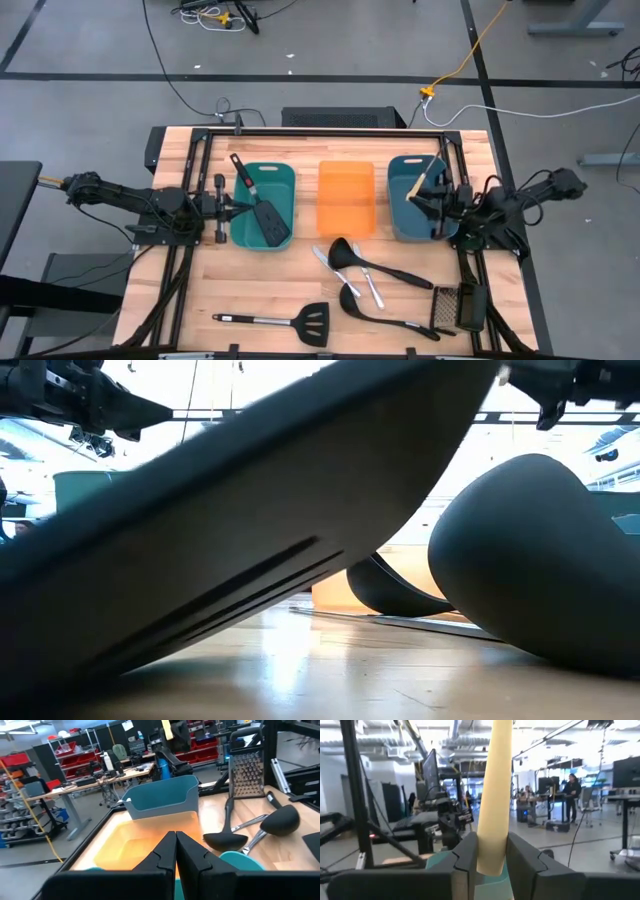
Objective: Pick & Place Kitchen Items
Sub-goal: Put the yellow table knife into the orange bin
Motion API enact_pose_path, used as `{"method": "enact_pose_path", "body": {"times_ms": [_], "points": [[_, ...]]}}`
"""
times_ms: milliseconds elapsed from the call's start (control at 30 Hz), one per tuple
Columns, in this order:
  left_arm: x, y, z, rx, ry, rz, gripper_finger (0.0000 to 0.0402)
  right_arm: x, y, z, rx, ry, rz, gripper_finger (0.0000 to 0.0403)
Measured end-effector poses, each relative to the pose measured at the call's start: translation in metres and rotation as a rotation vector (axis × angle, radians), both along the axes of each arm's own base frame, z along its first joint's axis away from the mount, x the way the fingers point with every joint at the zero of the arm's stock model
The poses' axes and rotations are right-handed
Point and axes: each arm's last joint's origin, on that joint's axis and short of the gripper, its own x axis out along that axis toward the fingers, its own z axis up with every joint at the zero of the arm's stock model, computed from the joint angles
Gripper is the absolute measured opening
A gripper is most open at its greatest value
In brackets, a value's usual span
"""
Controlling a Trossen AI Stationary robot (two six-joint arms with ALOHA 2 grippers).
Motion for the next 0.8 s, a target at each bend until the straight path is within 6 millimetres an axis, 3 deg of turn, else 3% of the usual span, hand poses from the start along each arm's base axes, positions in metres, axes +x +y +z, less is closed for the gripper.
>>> {"method": "enact_pose_path", "body": {"times_ms": [267,400,600,800], "points": [[0.0,0.0,0.001,0.004,-0.008,0.016,0.0016,0.001,-0.001,-0.032,-0.021,0.018,-0.031,0.0081],[0.0,0.001,0.003,0.006,-0.028,0.02,0.0016,0.001,-0.002,-0.032,-0.032,0.018,-0.063,0.0081],[0.0,0.001,0.003,0.01,-0.027,0.021,0.0016,0.002,-0.002,-0.011,-0.042,0.055,-0.103,0.0081],[0.0,0.001,0.003,0.01,-0.028,0.023,0.0016,0.013,-0.004,0.039,0.058,0.266,-0.21,0.0081]]}}
